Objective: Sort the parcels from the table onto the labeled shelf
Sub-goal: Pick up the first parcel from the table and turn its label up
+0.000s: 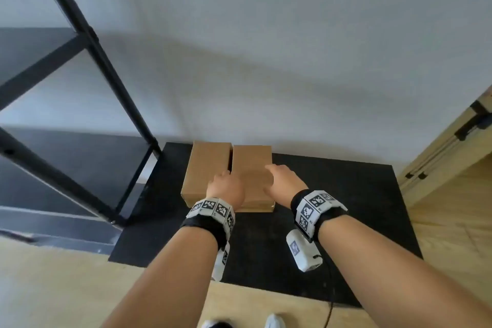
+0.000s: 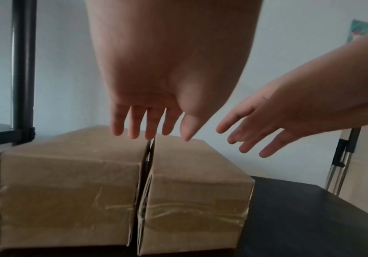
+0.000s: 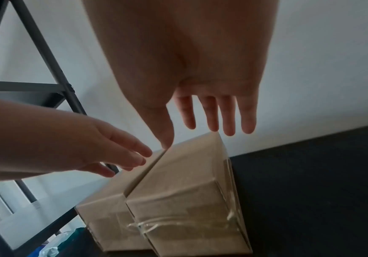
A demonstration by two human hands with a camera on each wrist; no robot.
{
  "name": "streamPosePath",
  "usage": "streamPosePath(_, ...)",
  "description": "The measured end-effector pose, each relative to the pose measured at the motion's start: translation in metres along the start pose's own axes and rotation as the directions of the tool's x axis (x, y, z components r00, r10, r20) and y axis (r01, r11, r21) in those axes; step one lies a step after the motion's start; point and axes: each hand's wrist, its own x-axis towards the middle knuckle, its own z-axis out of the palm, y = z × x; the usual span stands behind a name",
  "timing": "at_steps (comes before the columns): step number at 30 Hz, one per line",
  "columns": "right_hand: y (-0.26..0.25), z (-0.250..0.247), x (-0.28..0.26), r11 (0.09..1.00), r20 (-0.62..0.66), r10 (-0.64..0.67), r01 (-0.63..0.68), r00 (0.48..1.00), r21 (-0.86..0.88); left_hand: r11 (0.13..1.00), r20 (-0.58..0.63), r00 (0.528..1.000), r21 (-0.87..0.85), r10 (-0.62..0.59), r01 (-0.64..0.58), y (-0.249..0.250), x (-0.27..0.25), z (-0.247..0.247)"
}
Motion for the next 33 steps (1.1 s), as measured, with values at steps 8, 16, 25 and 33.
streamPosePath(8,0.017,0.016,0.006,0.998,0.062,0.059,-0.060,0.996,0.007,0.998,-0.139,0.990,0.055,0.020,-0.013,0.004,0.009,0.020)
streamPosePath(16,0.033,0.024,0.005,0.971,-0.068,0.166,-0.151,0.984,0.183,0.874,-0.204,0.973,-0.485,-0.110,-0.002,0.024,0.011,0.023)
streamPosePath(25,0.061,0.017,0.001,0.938,-0.154,0.260,-0.211,0.953,0.276,0.716,-0.257,0.960,-0.691,-0.112,-0.101,0.043,0.016,0.024)
streamPosePath(33,0.068,0.009,-0.008,0.919,-0.282,0.210,-0.091,0.936,0.383,0.640,0.009,0.994,-0.765,-0.110,0.078,0.054,0.016,0.041)
